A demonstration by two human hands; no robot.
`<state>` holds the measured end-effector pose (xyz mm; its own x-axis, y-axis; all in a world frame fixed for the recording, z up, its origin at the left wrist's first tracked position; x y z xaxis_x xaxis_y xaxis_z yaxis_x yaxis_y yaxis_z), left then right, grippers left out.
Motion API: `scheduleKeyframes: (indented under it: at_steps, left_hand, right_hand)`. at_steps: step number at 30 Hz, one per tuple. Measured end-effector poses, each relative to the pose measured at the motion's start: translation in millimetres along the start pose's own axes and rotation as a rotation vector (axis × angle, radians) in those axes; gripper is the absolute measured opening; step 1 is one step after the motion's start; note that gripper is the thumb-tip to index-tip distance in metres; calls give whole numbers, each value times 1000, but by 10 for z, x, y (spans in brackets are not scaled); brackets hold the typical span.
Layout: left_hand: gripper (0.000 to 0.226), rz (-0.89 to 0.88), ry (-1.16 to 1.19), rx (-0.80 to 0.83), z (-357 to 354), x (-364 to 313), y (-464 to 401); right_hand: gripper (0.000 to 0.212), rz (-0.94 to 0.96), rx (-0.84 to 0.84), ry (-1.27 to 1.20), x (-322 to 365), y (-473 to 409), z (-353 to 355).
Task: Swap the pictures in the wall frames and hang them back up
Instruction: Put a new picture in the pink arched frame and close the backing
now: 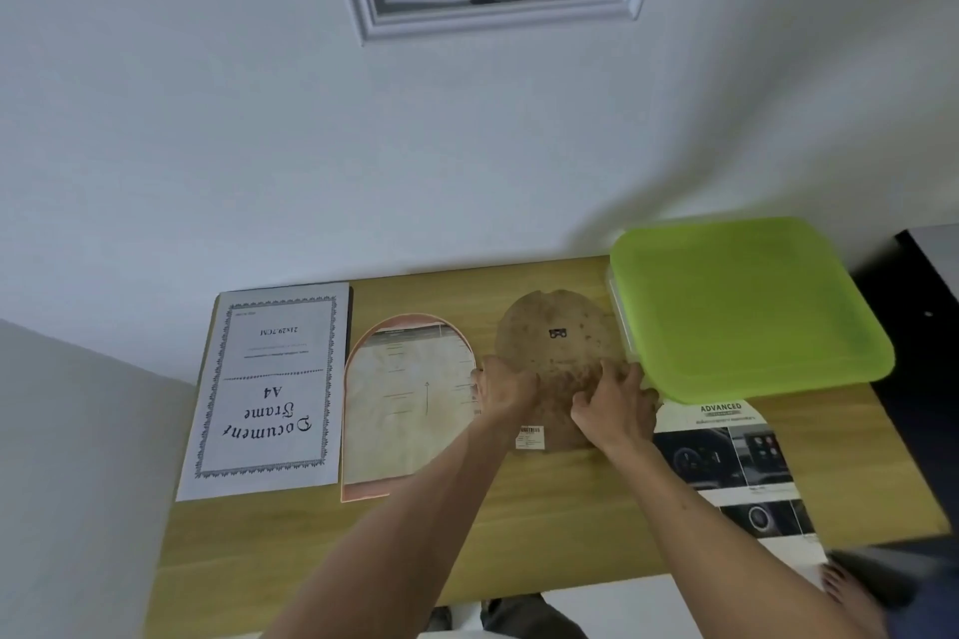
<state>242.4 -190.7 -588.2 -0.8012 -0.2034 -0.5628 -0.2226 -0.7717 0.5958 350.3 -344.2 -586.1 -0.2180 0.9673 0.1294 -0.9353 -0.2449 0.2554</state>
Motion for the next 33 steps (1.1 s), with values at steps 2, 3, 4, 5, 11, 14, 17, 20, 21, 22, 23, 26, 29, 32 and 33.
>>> scheduleKeyframes:
  at_steps: [2,3,4,5,11,14,17,20,21,22,23,26,29,32,33]
  left_hand:
    - [48,-17,34,-32,57,-16,-41]
    - [47,-46,59,-40,72,-35,-64]
    - [47,-80,78,-53,103,-62,-80]
    - [48,-107,92,-67,154,-83,-90]
    - [48,-178,129,-82,621,-25,-228]
    - [57,-262,94,-66,955,69,-322]
    - [66,-370,20,-82,1365,196,-379]
    - [68,-398,-55,-96,1721,449,-434]
    - [69,-387,-60,-99,1818,553,-442]
    - [72,-368,-55,-103,1917,671,-447]
    - [73,-356,-48,-105,1986,761,-443]
    - [66,-356,-51,-117,2120,994,-422]
    - [69,-385,-63,-141,2174,1106,-378]
    - [59,-403,-47,-140,2154,1140,-318]
    - [56,-408,-35,-135,2141,1146,-306]
  right_hand:
    - [69,-28,-9,-60,-35,9,-13]
    - [71,-45,-13,-106,-52,15,-16]
    - [73,-68,-15,-166,-68,22,-10]
    - [75,-100,-14,-241,-83,26,-4]
    - [69,-186,13,-605,10,96,11]
    - [63,-85,13,-652,272,212,71]
    - [68,-3,21,-704,592,368,69]
    - [79,111,53,-668,902,528,-81]
    - [81,152,58,-644,982,576,-139]
    - [81,186,61,-619,1059,629,-204]
    - [81,211,65,-603,1106,658,-258]
    - [77,276,55,-565,1217,745,-376]
    - [76,269,30,-556,1244,808,-443]
    - [77,245,14,-551,1193,863,-505]
    - [77,233,12,-550,1163,880,-525]
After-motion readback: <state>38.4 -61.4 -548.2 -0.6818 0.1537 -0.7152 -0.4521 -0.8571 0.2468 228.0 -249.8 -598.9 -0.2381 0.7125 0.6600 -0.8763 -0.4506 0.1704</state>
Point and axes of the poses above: each hand's wrist, its own y-axis away from the middle knuckle, its own z-axis out of the back of the hand, x = y × z, the point moved 8 cm from there along -y, towards the middle knuckle, and after that the axes turned 13 degrees about -x, right-handed, at the moved point
